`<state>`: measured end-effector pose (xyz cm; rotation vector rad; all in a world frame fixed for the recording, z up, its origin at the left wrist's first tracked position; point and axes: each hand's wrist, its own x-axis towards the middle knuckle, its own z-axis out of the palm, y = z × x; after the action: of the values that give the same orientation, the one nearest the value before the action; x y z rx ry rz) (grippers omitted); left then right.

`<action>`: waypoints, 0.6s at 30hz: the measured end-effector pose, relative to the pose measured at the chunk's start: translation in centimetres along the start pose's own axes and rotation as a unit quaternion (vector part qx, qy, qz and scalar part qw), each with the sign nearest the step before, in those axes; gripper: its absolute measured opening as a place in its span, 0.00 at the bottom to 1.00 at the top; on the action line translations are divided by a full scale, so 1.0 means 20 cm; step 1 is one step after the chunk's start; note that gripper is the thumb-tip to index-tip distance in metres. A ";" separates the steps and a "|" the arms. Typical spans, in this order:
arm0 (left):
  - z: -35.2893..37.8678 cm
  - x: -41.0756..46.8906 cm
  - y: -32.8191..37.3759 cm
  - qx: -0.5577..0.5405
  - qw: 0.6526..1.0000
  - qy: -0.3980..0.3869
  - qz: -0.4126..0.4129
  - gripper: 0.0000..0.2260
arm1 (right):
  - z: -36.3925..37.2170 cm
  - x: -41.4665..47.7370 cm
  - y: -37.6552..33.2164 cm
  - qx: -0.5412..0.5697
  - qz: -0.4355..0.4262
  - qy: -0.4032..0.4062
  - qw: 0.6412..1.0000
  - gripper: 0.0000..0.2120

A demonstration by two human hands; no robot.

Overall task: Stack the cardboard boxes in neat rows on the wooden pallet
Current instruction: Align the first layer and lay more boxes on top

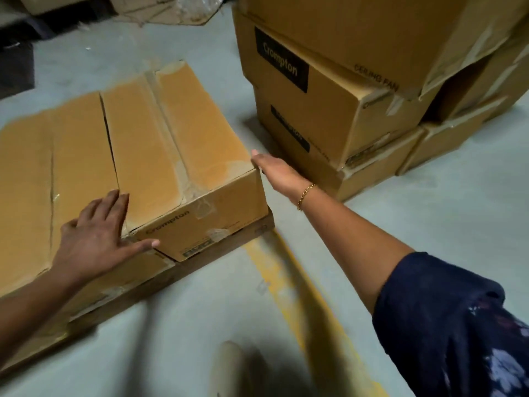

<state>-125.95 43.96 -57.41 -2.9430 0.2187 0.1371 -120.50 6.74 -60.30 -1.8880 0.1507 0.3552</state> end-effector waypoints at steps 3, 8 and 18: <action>0.00 0.03 0.01 0.019 1.000 -0.013 -0.001 0.55 | 0.07 -0.01 0.07 -0.007 -0.023 -0.011 1.000 0.35; 0.01 0.05 0.03 0.014 1.000 -0.005 0.007 0.53 | 0.13 -0.07 0.07 0.033 -0.034 0.030 0.998 0.35; -0.03 0.04 0.06 0.008 1.000 -0.008 0.012 0.54 | 0.05 -0.01 0.07 -0.041 -0.047 0.006 0.998 0.38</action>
<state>-125.35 42.62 -57.15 -2.9239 0.2510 0.1623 -121.29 7.23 -61.86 -1.9711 0.0553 0.2891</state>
